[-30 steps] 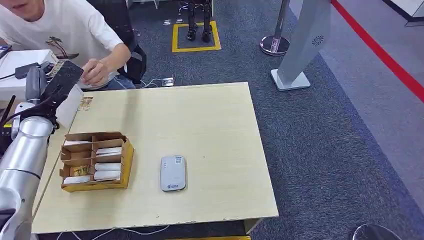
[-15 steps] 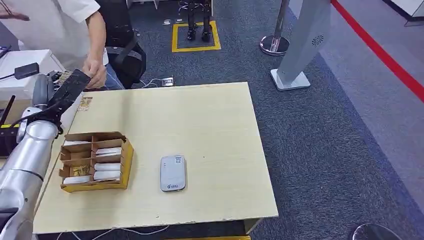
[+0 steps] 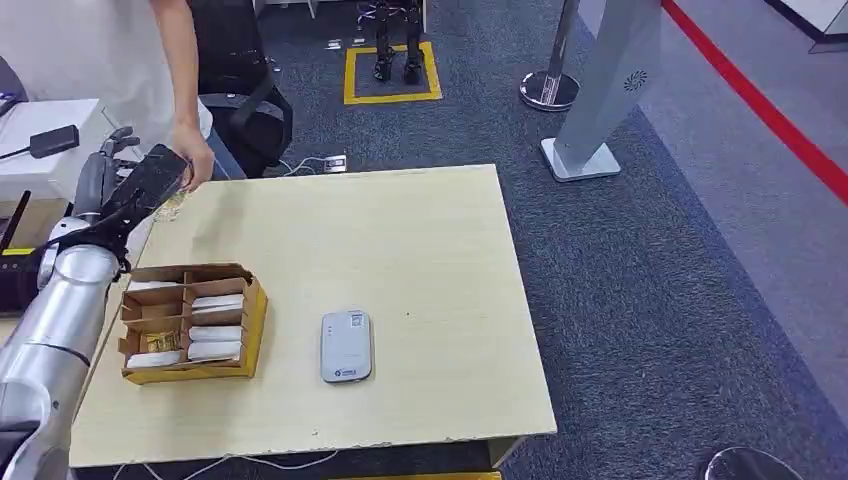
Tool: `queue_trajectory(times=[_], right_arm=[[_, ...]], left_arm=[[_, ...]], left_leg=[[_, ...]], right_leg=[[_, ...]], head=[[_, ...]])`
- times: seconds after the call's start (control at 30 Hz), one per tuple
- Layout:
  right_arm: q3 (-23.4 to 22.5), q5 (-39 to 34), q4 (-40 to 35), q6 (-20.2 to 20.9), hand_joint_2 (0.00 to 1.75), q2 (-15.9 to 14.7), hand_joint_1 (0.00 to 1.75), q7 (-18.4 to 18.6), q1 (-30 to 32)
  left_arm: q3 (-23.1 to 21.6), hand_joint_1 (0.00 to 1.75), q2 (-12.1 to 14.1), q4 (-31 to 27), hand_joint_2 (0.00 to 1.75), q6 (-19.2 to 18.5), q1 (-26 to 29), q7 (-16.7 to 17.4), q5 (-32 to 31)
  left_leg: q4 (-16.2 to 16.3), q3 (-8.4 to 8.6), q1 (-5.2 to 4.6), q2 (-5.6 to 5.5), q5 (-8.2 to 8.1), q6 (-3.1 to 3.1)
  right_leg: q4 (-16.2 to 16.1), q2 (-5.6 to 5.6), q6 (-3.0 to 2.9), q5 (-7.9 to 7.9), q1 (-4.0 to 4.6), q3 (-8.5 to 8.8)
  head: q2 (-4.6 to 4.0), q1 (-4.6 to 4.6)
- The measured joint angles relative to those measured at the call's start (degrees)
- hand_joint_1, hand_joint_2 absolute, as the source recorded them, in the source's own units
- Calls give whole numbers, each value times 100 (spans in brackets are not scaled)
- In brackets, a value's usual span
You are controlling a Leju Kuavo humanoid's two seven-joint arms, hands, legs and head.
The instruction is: Pass the card to the sensor for recognition and then transmit it.
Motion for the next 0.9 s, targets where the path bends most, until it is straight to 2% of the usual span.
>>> queue_trajectory(times=[0.13, 0.17, 0.3, 0.4, 0.5, 0.6, 0.7, 0.9], right_arm=[[15, -74, 0, 24, 0, 0, 0, -11, 8], [15, -90, 2, 28, 0, 0, 0, -20, 10], [18, -153, 4, 74, 0, -2, 0, -63, 48], [20, -208, 13, 120, 0, 0, 0, -81, 76], [17, -306, 20, 136, 0, 0, 0, -105, 84], [17, -369, 26, 136, 0, 0, 0, -107, 96], [20, -432, 33, 133, 0, 0, 0, -101, 107], [20, -562, 57, 125, 0, 11, 0, -103, 121]], left_arm=[[-2, 0, 15, -103, 0, -151, -4, 94, -118], [-2, 0, 20, -145, 175, -195, -9, 133, -199], [-266, 0, 112, -387, 175, -723, -213, 439, -781], [-674, 0, 217, -626, 175, -1345, -514, 582, -1216], [-1159, 0, 297, -935, 175, -1957, -791, 677, -1301], [-1627, 0, 396, -1242, 175, -2344, -981, 715, -1178], [-2056, 0, 563, -1615, 175, -2605, -1040, 719, -990], [-2752, 0, 1045, -2302, 175, -2737, -1005, 741, -658]], left_leg=[[0, 0, 0, 0, 0, 0], [0, 1, 0, 0, 0, 0], [1, -3, 1, -1, 1, 0], [1, -5, 1, -2, 0, 0], [1, -6, 0, 0, 0, 0], [1, -6, -1, 0, 0, 0], [1, -6, -1, 3, 0, 0], [-1, -6, 2, 4, 0, 0]], right_leg=[[0, 0, 0, 0, 0, -1], [0, 0, 0, 0, 0, -1], [0, -1, 0, 0, 0, -6], [0, -1, 0, 0, 1, -6], [0, -1, 2, 2, 0, -7], [0, -1, 2, 2, -1, -7], [0, 1, 1, 1, -1, -8], [2, 2, 1, 1, 1, -9]], head=[[0, 0], [0, 0], [0, 2], [0, 0], [0, 0], [0, 0], [0, 0], [0, 0]])
